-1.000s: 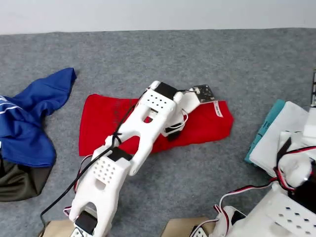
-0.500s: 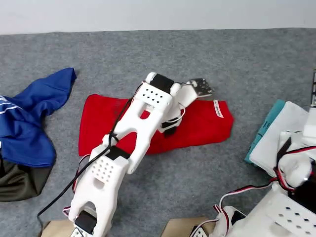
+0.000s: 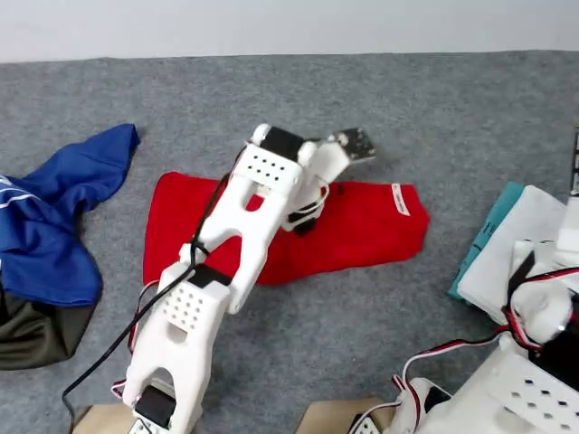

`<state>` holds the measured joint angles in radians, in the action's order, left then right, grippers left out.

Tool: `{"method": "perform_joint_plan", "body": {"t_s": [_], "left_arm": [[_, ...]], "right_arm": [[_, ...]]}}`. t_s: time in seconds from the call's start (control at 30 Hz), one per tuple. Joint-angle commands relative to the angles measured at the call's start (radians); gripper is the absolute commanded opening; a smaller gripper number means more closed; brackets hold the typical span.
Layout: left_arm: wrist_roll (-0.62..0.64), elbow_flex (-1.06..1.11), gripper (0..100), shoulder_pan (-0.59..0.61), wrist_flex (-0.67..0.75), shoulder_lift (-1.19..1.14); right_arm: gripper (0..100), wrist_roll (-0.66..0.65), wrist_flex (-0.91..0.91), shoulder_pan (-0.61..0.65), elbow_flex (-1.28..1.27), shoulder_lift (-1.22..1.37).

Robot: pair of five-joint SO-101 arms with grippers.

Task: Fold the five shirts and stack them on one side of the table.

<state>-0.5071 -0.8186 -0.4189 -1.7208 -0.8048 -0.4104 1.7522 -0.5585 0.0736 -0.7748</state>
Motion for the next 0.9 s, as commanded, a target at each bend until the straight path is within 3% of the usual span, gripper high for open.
{"method": "perform_joint_plan", "body": {"t_s": [0.0,0.2,0.43,0.67,0.87], "left_arm": [[0.072,-0.104,15,-0.006,-0.034,0.121],[0.227,-0.008,16,0.133,-0.034,0.241],[0.210,0.255,21,0.399,-0.034,0.359],[0.127,0.311,21,0.641,-0.009,0.276],[0.115,0.309,21,0.710,0.032,0.157]], "right_arm": [[5.8,-0.006,0.030,-0.008,0.000,-0.001],[6.0,-0.006,0.028,-0.008,0.000,-0.001],[6.1,-0.006,0.025,-0.008,0.000,0.001],[6.1,-0.006,0.024,-0.008,-0.037,0.001],[6.1,-0.006,0.022,-0.008,-0.037,0.001]]}}
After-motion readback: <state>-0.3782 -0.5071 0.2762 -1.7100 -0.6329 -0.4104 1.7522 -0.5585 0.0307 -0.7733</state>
